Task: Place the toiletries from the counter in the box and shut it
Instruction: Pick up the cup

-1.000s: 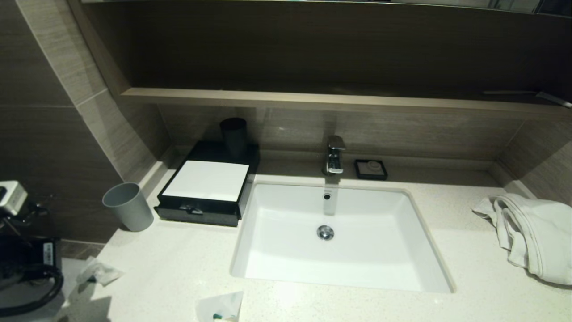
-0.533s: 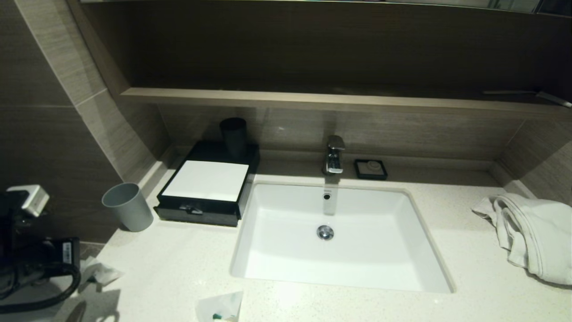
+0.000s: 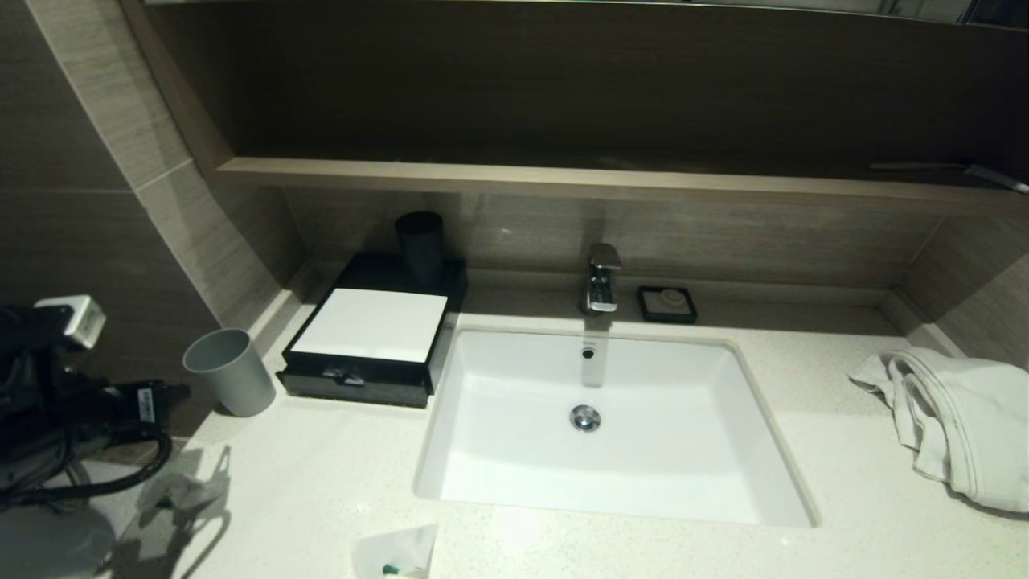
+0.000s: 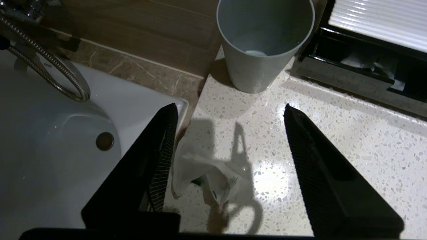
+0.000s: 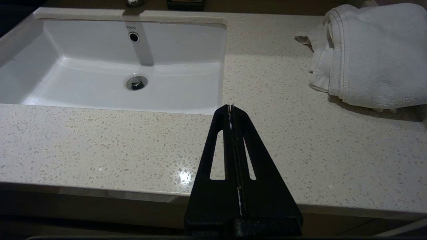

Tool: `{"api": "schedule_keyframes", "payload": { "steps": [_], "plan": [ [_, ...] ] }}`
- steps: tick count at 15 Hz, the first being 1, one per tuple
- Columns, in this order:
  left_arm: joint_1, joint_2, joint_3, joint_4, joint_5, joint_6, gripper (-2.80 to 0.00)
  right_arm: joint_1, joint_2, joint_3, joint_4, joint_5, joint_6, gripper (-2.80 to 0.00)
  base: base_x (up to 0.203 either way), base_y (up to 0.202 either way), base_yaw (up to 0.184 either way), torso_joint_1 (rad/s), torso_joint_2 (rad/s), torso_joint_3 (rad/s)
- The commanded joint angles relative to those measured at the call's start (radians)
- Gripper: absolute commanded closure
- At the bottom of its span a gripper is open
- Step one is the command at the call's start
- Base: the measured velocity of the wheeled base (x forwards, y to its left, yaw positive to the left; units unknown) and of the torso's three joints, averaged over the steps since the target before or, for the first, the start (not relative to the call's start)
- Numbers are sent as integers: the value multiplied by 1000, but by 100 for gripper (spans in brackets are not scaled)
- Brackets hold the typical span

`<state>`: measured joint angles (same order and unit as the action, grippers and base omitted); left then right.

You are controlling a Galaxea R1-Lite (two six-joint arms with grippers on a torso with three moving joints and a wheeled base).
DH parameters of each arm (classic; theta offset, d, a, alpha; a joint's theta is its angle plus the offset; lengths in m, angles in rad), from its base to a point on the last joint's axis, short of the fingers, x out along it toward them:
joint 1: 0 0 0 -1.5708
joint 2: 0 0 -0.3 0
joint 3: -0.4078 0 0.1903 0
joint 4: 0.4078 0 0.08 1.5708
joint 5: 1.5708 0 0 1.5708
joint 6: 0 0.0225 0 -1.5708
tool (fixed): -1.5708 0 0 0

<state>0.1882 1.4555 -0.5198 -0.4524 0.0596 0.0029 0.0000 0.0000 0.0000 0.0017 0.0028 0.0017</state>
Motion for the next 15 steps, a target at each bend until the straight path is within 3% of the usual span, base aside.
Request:
{"api": "schedule_keyframes", "payload": {
  "steps": [1, 6, 9, 12, 15],
  "plan": [
    [0, 13, -20, 0, 2, -12, -280, 0, 0, 0, 0, 0, 0, 0, 0, 0, 0, 0, 0, 0],
    [0, 9, 51, -21, -5, -18, -280, 0, 0, 0, 0, 0, 0, 0, 0, 0, 0, 0, 0, 0],
    [-1, 85, 104, -180, -8, -18, -280, 0, 0, 0, 0, 0, 0, 0, 0, 0, 0, 0, 0, 0],
    [-11, 143, 177, -415, -15, -18, -280, 0, 0, 0, 0, 0, 0, 0, 0, 0, 0, 0, 0, 0],
    [-13, 190, 215, -504, -52, -13, -280, 0, 0, 0, 0, 0, 0, 0, 0, 0, 0, 0, 0, 0]
  ]
}}
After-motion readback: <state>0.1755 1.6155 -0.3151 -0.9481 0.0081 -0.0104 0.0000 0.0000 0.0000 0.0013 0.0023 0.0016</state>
